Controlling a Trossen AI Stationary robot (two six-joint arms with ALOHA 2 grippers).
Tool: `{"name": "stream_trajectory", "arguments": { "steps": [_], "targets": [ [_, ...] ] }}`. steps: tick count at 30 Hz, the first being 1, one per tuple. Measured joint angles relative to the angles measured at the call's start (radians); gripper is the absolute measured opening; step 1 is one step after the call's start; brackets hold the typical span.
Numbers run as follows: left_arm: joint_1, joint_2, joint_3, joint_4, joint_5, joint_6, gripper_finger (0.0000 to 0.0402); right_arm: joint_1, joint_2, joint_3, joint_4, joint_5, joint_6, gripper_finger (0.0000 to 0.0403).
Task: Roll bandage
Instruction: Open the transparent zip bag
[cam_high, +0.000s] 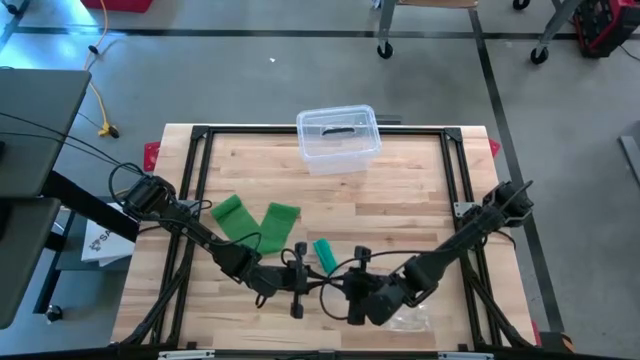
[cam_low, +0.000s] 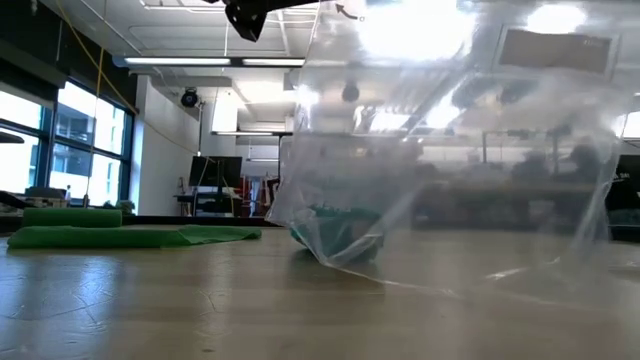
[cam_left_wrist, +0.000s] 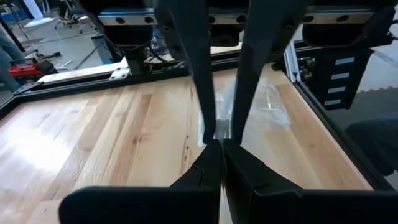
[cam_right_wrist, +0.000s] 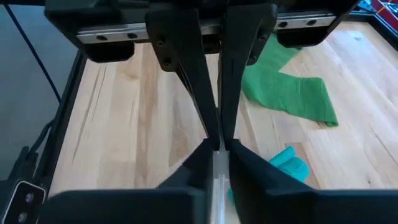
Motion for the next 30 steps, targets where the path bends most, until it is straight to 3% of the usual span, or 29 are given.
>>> {"name": "stream_trajectory", "arguments": {
  "steps": [3,10,30],
  "targets": [
    [-0.001,0.000,0.000,-0.004,0.000,0.001,0.0000,0.006,0.000,0.000,-0.011,0.001,0.006,0.0009],
    [-0.017,-0.010,0.000,-0.013,0.000,0.020,0.0000,0.029,0.000,0.000,-0.040,0.013,0.059,0.0032],
    [-0.019,-0.018,0.000,-0.024,-0.003,0.028,0.0000,0.165,-0.003,0.001,-0.267,-0.006,0.389,0.0017]
  ]
}}
